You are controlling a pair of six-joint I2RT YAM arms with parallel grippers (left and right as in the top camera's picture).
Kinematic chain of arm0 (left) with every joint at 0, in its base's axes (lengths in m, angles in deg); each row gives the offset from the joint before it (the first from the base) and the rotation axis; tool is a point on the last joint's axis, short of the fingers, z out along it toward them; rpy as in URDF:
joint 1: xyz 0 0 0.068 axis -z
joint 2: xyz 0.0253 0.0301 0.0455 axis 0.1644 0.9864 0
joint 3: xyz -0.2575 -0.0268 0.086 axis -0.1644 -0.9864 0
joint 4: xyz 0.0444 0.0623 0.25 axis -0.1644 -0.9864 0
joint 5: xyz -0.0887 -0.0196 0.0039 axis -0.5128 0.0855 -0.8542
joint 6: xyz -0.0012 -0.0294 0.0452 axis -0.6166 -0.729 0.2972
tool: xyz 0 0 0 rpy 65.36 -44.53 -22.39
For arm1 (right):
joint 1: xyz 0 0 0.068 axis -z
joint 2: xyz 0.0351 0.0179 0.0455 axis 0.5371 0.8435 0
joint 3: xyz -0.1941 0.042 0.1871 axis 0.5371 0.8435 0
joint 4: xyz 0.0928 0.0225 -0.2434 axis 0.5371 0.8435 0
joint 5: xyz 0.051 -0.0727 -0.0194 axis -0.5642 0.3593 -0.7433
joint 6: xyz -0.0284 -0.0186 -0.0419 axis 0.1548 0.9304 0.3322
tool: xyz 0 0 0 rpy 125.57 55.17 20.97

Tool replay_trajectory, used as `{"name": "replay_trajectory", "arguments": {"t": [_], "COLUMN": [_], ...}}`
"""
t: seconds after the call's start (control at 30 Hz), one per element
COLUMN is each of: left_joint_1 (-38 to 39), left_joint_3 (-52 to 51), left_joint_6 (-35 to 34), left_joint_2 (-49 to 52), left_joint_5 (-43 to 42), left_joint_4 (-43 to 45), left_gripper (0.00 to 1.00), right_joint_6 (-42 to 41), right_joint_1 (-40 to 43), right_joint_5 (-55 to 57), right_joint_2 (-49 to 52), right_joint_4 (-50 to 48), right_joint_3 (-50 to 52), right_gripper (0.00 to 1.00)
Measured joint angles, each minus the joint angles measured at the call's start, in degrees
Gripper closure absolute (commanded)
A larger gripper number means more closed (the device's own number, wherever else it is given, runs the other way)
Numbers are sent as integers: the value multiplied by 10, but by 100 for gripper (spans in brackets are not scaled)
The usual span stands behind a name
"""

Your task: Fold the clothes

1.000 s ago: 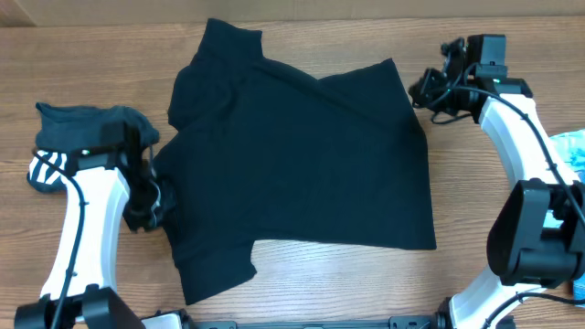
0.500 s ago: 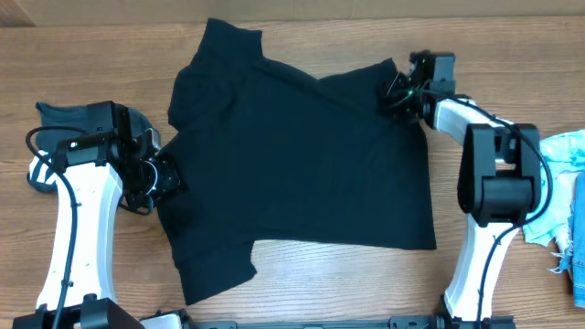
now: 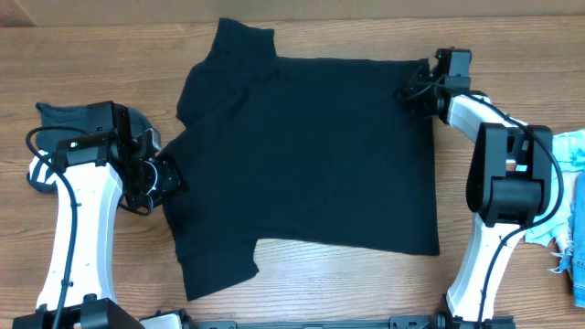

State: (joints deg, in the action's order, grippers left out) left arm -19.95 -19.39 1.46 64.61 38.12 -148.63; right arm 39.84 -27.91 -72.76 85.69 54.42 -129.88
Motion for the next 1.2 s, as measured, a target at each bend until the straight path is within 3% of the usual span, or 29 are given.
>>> {"name": "replay_trajectory", "arguments": {"t": [0.03, 0.07, 0.1, 0.13, 0.27, 0.4, 0.47, 0.53, 0.6, 0.7, 0.83, 1.07, 1.2], "left_joint_1": [0, 0, 0, 0, 0, 0, 0, 0, 0, 0, 0, 0, 0], "left_joint_3": [0, 0, 0, 0, 27, 121, 142, 147, 148, 141, 41, -183, -307], "left_joint_6": [0, 0, 1, 2, 20, 12, -5, -33, -60, -82, -94, -108, -153], "left_joint_2": [0, 0, 0, 0, 0, -20, -52, -100, -165, -227, -245, -192, -196], "left_joint_5": [0, 0, 0, 0, 7, 44, 63, 77, 93, 106, 88, 43, 26], "left_joint_4": [0, 0, 1, 1, -14, -47, -55, -72, -96, -123, -115, -38, 27], "left_gripper": [69, 69, 69, 69, 53, 42, 32, 11, 6, 6, 27, 23, 25], "right_joint_6": [3, 8, 13, 17, 46, 60, 68, 81, 90, 97, 97, 102, 110], "right_joint_1": [2, 4, 6, 7, 17, 57, 81, 104, 123, 136, 137, 137, 137], "right_joint_5": [-5, -12, -19, -24, -37, -63, -73, -80, -84, -87, -90, -92, -97], "right_joint_2": [0, 0, -2, -6, -70, -229, -317, -402, -483, -558, -585, -568, -567], "right_joint_4": [10, 24, 37, 49, 127, 228, 284, 350, 410, 548, 708, 758, 739], "right_joint_3": [-4, -9, -14, -16, -16, -13, -14, -16, -19, -21, -13, 116, 193], "right_gripper": [86, 74, 53, 46, 36, 30, 26, 20, 20, 20, 17, 13, 13]}}
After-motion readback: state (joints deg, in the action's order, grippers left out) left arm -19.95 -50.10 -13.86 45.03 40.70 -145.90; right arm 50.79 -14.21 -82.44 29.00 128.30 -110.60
